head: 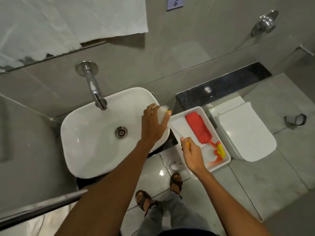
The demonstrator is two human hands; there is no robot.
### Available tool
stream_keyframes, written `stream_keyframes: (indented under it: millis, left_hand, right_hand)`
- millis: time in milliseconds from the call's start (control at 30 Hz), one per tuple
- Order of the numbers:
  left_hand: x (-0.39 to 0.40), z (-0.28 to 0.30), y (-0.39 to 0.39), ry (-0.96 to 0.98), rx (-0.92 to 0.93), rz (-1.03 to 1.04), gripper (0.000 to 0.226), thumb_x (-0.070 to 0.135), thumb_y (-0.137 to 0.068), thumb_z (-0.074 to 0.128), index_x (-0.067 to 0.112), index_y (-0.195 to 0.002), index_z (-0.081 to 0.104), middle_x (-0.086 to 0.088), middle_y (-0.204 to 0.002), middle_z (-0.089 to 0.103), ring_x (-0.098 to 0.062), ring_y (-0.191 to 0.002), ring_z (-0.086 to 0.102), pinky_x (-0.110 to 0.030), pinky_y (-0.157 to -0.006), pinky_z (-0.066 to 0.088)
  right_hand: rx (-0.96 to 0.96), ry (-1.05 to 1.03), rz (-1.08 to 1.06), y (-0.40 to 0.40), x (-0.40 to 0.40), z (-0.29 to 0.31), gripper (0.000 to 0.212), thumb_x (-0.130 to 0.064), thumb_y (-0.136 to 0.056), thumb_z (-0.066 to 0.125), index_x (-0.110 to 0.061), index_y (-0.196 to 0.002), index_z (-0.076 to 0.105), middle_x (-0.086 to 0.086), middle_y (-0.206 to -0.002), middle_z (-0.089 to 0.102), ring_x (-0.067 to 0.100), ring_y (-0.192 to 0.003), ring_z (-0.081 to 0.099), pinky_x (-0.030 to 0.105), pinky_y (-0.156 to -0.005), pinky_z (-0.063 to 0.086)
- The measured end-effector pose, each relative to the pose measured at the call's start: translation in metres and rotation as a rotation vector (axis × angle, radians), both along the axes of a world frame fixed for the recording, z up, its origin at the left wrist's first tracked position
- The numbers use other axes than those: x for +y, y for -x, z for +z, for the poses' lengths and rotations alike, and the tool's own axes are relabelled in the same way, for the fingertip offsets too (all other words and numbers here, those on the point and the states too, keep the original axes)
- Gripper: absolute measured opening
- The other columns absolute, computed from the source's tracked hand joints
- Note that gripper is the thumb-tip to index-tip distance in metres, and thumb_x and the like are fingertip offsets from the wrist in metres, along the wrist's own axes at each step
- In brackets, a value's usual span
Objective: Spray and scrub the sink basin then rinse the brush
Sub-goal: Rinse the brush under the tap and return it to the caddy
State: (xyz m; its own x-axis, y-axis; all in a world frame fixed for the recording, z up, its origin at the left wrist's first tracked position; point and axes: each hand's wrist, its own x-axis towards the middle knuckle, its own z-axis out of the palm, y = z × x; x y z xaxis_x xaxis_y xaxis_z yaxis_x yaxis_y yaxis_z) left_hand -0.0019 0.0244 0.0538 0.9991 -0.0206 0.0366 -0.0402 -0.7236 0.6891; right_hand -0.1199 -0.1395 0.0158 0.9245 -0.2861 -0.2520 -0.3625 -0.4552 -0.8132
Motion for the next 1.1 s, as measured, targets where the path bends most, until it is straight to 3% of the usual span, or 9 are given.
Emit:
stream_keyframes:
  millis: [100, 200, 300, 433, 667, 867, 1100]
  left_hand:
    - [-0.017, -0.012, -0.002, 0.001, 0.017, 0.013, 0.073, 0.064, -0.107, 0.044, 0.010, -0.156, 0.051, -0.011, -0.167, 0.046, -0.030, -0.154, 0.043, -0.044, -0.124, 0.035]
    - [-0.026, -0.027, -0.004, -0.019, 0.006, 0.040, 0.089, 0.077, -0.103, 0.028, 0.015, -0.165, 0.039, -0.008, -0.175, 0.035, -0.028, -0.162, 0.034, -0.048, -0.130, 0.031]
    - [-0.032, -0.046, -0.009, -0.142, 0.027, -0.067, 0.093, 0.080, -0.101, 0.028, 0.020, -0.171, 0.027, -0.004, -0.181, 0.021, -0.026, -0.168, 0.022, -0.046, -0.134, 0.021]
    - [-0.038, -0.067, -0.012, -0.254, 0.022, -0.173, 0.096, 0.078, -0.102, 0.032, 0.015, -0.173, 0.014, -0.005, -0.183, 0.006, -0.025, -0.170, 0.006, -0.045, -0.137, 0.012]
    - [-0.047, -0.086, -0.014, -0.363, -0.023, -0.110, 0.091, 0.071, -0.107, 0.038, 0.015, -0.174, 0.012, -0.003, -0.184, 0.000, -0.021, -0.170, -0.003, -0.033, -0.136, -0.004]
    - [-0.050, -0.089, -0.015, -0.310, -0.019, -0.089, 0.086, 0.063, -0.109, 0.042, 0.016, -0.174, 0.011, 0.000, -0.184, -0.002, -0.019, -0.170, -0.005, -0.039, -0.137, 0.003]
    - [-0.050, -0.086, -0.015, -0.290, 0.020, -0.104, 0.083, 0.063, -0.109, 0.039, 0.013, -0.172, 0.019, -0.004, -0.183, 0.004, -0.022, -0.170, -0.005, -0.043, -0.138, 0.004]
  right_hand:
    - [-0.029, -0.041, -0.062, 0.000, -0.015, -0.013, 0.049, -0.057, -0.109, 0.038, -0.019, -0.079, 0.047, -0.002, -0.069, 0.056, 0.013, -0.064, 0.054, 0.032, -0.063, 0.046]
    - [0.009, -0.055, -0.143, -0.004, -0.030, -0.030, 0.048, -0.054, -0.110, 0.036, -0.018, -0.081, 0.048, 0.002, -0.069, 0.057, 0.012, -0.063, 0.056, 0.035, -0.064, 0.047]
    - [0.112, -0.018, -0.167, -0.009, -0.042, -0.054, 0.038, -0.049, -0.111, 0.036, -0.024, -0.086, 0.052, -0.001, -0.074, 0.063, 0.010, -0.069, 0.062, 0.033, -0.065, 0.047]
    - [0.269, 0.023, -0.131, -0.021, -0.050, -0.082, 0.039, -0.045, -0.112, 0.034, -0.014, -0.109, 0.057, 0.006, -0.099, 0.070, 0.022, -0.092, 0.067, 0.036, -0.084, 0.053]
    - [0.373, 0.081, -0.049, -0.048, -0.051, -0.116, 0.041, -0.035, -0.114, 0.032, -0.002, -0.107, 0.055, 0.020, -0.093, 0.068, 0.033, -0.087, 0.069, 0.047, -0.080, 0.059]
    - [0.475, 0.071, -0.022, -0.062, -0.057, -0.149, 0.039, -0.031, -0.115, 0.032, -0.001, -0.112, 0.056, 0.022, -0.101, 0.066, 0.034, -0.093, 0.065, 0.044, -0.085, 0.053]
    - [0.589, 0.123, -0.021, -0.061, -0.057, -0.178, 0.036, -0.024, -0.115, 0.033, 0.001, -0.128, 0.057, 0.019, -0.127, 0.055, 0.033, -0.118, 0.055, 0.043, -0.108, 0.043]
